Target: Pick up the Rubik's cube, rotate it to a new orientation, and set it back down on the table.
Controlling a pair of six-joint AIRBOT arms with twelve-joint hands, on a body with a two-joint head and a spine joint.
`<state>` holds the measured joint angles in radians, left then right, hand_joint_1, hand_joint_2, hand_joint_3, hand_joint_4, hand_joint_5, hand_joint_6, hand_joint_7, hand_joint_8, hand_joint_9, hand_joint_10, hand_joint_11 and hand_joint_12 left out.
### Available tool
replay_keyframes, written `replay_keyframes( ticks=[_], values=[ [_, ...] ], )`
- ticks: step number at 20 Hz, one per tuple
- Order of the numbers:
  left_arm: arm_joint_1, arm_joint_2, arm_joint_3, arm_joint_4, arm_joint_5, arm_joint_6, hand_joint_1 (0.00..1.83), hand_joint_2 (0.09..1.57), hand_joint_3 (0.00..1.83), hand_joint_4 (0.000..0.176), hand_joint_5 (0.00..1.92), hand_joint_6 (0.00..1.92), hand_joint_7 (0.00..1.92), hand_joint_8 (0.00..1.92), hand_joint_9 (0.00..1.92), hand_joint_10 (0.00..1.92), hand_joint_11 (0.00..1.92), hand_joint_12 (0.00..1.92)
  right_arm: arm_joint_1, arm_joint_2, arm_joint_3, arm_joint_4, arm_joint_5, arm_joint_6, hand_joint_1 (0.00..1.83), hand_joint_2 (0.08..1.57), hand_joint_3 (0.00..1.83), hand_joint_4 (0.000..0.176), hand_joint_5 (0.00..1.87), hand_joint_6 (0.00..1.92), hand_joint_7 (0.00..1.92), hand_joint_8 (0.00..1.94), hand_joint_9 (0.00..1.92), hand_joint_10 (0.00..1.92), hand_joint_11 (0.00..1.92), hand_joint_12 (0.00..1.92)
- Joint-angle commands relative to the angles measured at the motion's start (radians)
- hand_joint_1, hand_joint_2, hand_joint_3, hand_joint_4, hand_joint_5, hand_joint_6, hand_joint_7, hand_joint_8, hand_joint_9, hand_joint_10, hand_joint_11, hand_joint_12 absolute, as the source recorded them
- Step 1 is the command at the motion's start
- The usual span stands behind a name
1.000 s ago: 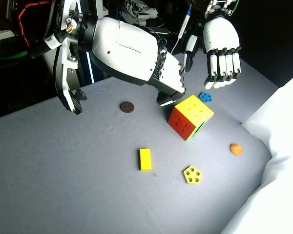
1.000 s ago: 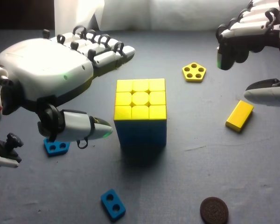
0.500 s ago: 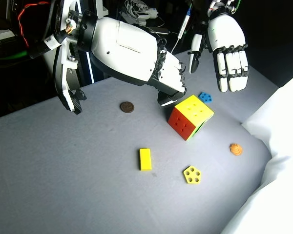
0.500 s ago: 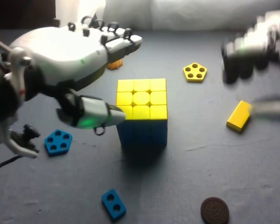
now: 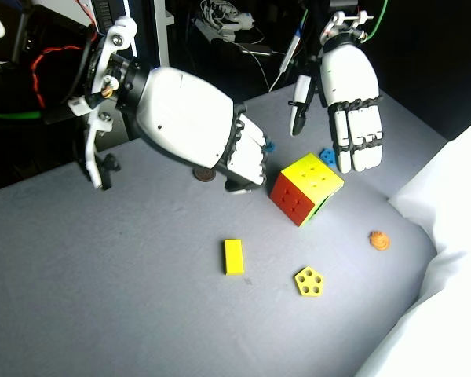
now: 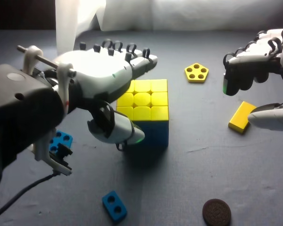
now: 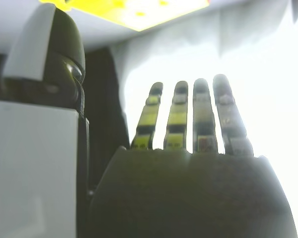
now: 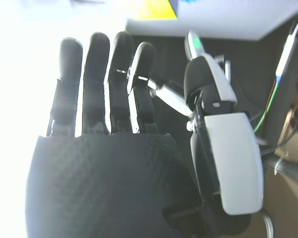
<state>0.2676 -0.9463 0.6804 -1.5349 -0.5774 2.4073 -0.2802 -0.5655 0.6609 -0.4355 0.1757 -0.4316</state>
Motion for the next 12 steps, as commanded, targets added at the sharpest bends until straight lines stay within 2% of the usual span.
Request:
replay_keyframes(
  ticks=[1, 2, 3, 4, 6, 7, 12],
  values=[
    [-0.001, -0.004, 0.002, 0.033, -0.052, -0.003, 0.83, 1.03, 0.00, 0.040, 0.00, 0.00, 0.00, 0.00, 0.00, 0.00, 0.00, 0.12, 0.002, 0.005, 0.002, 0.075, 0.087, -0.053, 0.59, 1.29, 0.00, 0.000, 0.23, 1.07, 0.33, 1.16, 0.26, 1.61, 0.14, 1.92],
    [0.005, -0.013, 0.002, 0.025, -0.064, -0.003, 0.84, 1.02, 0.00, 0.041, 0.00, 0.00, 0.00, 0.00, 0.00, 0.00, 0.00, 0.07, -0.005, 0.003, 0.002, 0.184, 0.094, -0.136, 0.59, 1.30, 0.00, 0.000, 0.22, 1.08, 0.32, 1.16, 0.25, 1.62, 0.13, 1.92],
    [0.010, -0.020, 0.002, 0.023, -0.076, -0.003, 0.87, 1.01, 0.00, 0.043, 0.00, 0.00, 0.00, 0.00, 0.00, 0.00, 0.00, 0.06, -0.009, -0.002, 0.002, 0.227, 0.112, -0.177, 0.58, 1.30, 0.00, 0.000, 0.22, 1.08, 0.31, 1.17, 0.23, 1.63, 0.12, 1.92],
    [0.016, -0.031, 0.003, 0.017, -0.095, -0.002, 0.90, 1.01, 0.00, 0.050, 0.00, 0.00, 0.00, 0.00, 0.00, 0.00, 0.00, 0.02, -0.009, -0.005, 0.001, 0.227, 0.134, -0.192, 0.56, 1.31, 0.00, 0.000, 0.23, 1.07, 0.31, 1.17, 0.22, 1.63, 0.13, 1.92],
    [0.022, -0.049, 0.009, 0.009, -0.112, -0.002, 0.92, 1.00, 0.00, 0.043, 0.00, 0.00, 0.00, 0.00, 0.00, 0.00, 0.01, 0.00, -0.009, -0.007, 0.001, 0.227, 0.157, -0.226, 0.54, 1.31, 0.00, 0.000, 0.26, 1.04, 0.34, 1.17, 0.25, 1.62, 0.15, 1.92],
    [0.022, -0.060, 0.015, 0.004, -0.117, -0.002, 0.92, 1.01, 0.00, 0.047, 0.00, 0.00, 0.00, 0.00, 0.00, 0.00, 0.00, 0.00, -0.011, -0.008, 0.001, 0.227, 0.157, -0.243, 0.54, 1.31, 0.00, 0.000, 0.26, 1.04, 0.33, 1.17, 0.26, 1.62, 0.15, 1.92],
    [0.019, -0.122, 0.063, -0.022, -0.143, 0.006, 0.94, 1.01, 0.00, 0.048, 0.00, 0.00, 0.00, 0.00, 0.00, 0.00, 0.00, 0.00, -0.020, -0.012, 0.001, 0.227, 0.177, -0.269, 0.59, 1.29, 0.00, 0.000, 0.28, 1.03, 0.35, 1.16, 0.28, 1.59, 0.18, 1.92]
  ],
)
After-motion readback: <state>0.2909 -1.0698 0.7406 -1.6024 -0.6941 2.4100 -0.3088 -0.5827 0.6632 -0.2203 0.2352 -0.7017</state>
